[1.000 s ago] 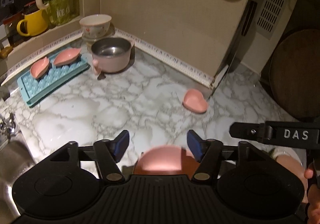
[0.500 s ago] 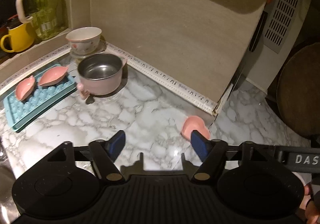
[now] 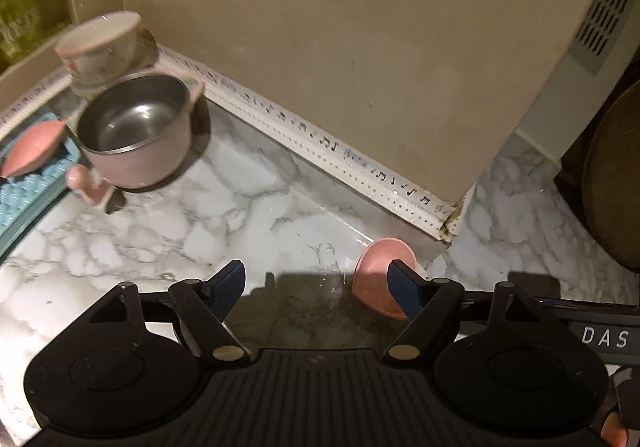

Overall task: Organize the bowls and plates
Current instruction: 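Reach both grippers to the pink heart-shaped bowl and grasp its rim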

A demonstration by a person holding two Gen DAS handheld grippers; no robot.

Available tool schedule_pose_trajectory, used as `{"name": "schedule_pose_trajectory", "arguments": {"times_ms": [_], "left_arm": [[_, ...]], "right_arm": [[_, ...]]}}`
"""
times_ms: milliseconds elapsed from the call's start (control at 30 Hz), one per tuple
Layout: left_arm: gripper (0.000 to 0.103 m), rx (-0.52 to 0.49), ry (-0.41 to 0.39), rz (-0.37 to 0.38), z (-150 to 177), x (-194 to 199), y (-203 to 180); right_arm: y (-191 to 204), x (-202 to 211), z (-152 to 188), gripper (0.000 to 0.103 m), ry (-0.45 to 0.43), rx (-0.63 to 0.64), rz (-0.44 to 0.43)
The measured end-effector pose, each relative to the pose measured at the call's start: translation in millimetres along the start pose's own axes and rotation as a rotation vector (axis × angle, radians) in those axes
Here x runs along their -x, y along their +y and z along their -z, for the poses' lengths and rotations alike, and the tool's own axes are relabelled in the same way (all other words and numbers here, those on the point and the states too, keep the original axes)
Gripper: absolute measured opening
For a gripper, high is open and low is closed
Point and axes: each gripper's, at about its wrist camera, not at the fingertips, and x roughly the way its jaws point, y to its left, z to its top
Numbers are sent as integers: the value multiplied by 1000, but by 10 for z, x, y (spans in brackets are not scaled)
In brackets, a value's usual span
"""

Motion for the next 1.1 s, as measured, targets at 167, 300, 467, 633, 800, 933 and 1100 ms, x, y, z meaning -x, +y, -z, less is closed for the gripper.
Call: {"name": "schedule_pose_trajectory", "arguments": {"times_ms": [167, 300, 467, 633, 800, 933, 1100], "left_arm": [[78, 1, 59, 2, -42, -334, -31], [78, 26, 74, 13, -84, -500, 1], [77, 31, 82, 33, -96, -633, 4], [59, 28, 100, 39, -88, -734, -14], [41, 30, 114, 51, -65, -799, -20], [21, 19, 120, 78, -46, -825, -65], [9, 1, 120, 91, -20, -805, -126]], "right_arm": [[-87, -277, -55, 75, 38, -7, 17], [-150, -464, -75, 67, 75, -18, 8], [-146, -609, -70, 50, 100, -16, -32], [-105, -717, -68, 31, 116, 3, -53], [-125, -779, -69, 17, 117, -2, -54], [-112, -800, -70, 9, 111, 0, -62], [-84, -767, -68, 4, 99, 11, -59]]}}
